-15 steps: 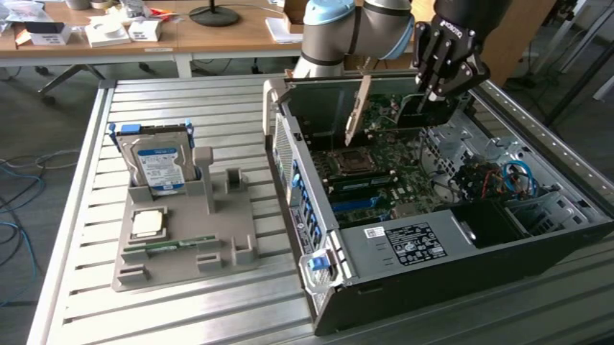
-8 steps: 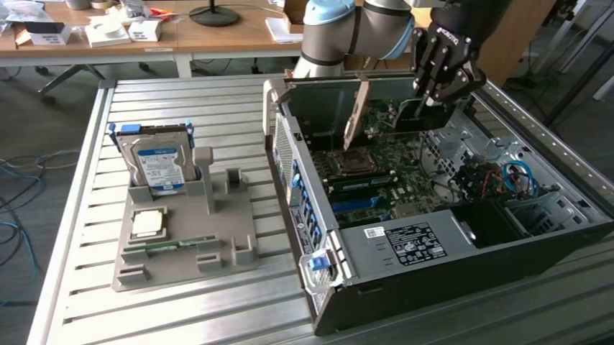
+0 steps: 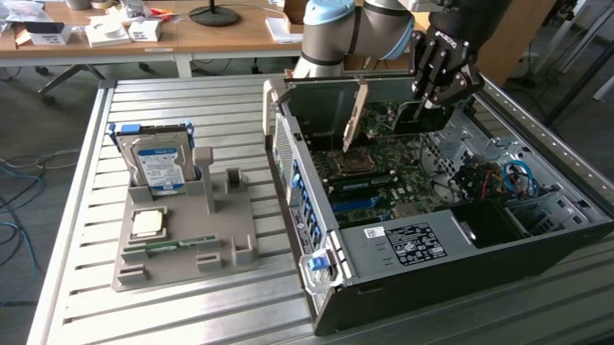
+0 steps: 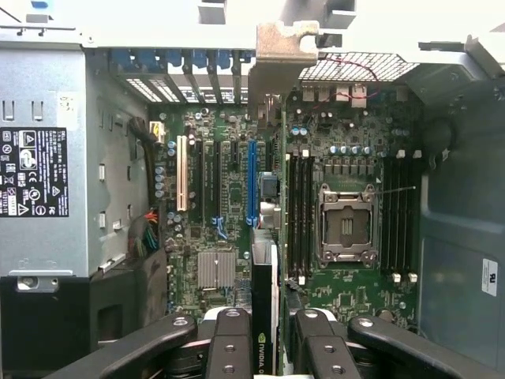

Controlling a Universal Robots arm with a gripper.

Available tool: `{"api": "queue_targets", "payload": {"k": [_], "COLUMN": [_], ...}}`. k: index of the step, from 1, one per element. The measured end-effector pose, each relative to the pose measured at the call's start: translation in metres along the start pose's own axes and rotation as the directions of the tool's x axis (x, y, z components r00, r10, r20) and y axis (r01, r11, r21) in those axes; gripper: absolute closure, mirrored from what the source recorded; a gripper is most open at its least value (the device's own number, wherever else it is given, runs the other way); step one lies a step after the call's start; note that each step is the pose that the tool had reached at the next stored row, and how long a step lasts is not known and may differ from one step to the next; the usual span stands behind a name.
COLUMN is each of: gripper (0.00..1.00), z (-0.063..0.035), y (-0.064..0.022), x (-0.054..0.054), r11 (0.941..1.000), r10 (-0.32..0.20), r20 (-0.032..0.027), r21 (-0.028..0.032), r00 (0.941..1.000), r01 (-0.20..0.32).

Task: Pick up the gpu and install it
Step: 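Insert the gpu into the slot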

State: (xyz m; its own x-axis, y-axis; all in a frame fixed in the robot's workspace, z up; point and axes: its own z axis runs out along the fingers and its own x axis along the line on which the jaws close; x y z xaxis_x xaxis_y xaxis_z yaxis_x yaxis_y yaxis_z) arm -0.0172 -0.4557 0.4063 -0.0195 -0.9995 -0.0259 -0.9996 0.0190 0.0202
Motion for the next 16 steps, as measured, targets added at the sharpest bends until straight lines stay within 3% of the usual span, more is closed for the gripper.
{"api": "queue_targets", "payload": {"k": [16], "gripper": [0.74], "z": [0.0179], "y": [-0.0004], "x": [0.000], "r11": [1.0000], "r10": [0.000], "r20": [0.0000], "r21": [0.0000], "r00": [1.0000], "r01": [0.000]}}
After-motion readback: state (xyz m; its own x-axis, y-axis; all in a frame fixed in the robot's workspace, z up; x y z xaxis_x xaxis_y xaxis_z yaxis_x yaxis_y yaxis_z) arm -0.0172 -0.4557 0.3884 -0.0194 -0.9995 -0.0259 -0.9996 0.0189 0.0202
